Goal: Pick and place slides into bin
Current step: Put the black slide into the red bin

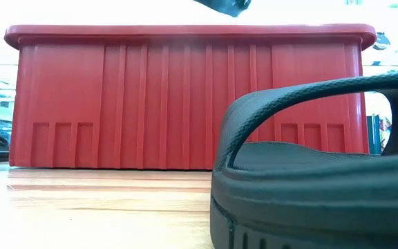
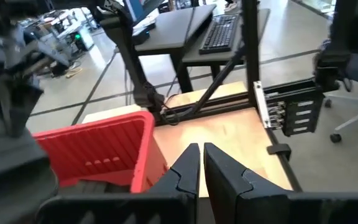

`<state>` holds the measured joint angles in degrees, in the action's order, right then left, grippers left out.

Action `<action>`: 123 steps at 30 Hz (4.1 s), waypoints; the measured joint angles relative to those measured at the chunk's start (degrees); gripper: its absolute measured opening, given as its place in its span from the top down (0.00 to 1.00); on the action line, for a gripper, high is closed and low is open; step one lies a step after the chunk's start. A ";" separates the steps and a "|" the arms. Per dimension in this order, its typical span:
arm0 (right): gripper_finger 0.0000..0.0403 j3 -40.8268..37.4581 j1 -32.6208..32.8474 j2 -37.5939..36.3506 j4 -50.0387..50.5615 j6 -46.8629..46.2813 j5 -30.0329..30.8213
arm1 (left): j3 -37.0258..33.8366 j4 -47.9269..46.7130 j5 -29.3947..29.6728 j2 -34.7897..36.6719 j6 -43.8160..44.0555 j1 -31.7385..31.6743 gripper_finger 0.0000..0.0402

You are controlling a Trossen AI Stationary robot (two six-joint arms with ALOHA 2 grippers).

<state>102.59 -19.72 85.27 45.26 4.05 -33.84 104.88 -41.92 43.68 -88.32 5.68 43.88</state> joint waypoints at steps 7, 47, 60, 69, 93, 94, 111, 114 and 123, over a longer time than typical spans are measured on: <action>0.99 0.00 -8.25 10.38 -5.59 7.58 -10.41 | -0.06 -2.47 0.46 1.12 2.92 -1.88 0.94; 0.99 -0.09 -3.12 10.80 -5.89 6.78 -14.10 | -0.06 -13.57 -23.29 5.06 -8.69 -35.97 0.82; 0.99 0.00 -4.71 8.97 -18.63 -19.42 -20.31 | 0.03 -10.66 5.74 0.46 -37.83 -28.84 0.40; 0.99 -0.09 -4.63 8.99 -21.01 -24.87 -21.48 | 0.03 -11.75 12.33 -0.65 -42.05 -28.44 0.33; 0.98 -0.11 -2.77 8.73 -23.59 -27.27 -21.03 | 0.07 -11.41 6.94 -0.58 -44.57 -38.53 0.34; 0.98 -0.11 -2.79 8.73 -23.59 -27.27 -21.03 | 0.07 -11.30 6.32 -0.58 -44.87 -38.78 0.36; 0.96 0.04 -4.78 8.40 -21.85 -23.03 -21.22 | -0.13 -8.07 7.11 -1.76 -35.90 -37.28 0.99; 0.91 0.07 -6.18 8.40 -22.14 -22.36 -22.00 | -0.15 -7.63 10.43 -1.85 -33.24 -35.53 0.99; 0.64 0.07 -8.08 6.85 -27.50 -22.02 -21.03 | -0.11 -8.93 15.93 -2.68 -23.93 -32.12 1.00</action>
<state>102.66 -27.80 92.12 17.76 -17.97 -54.87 104.77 -50.85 59.61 -91.01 -18.26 11.76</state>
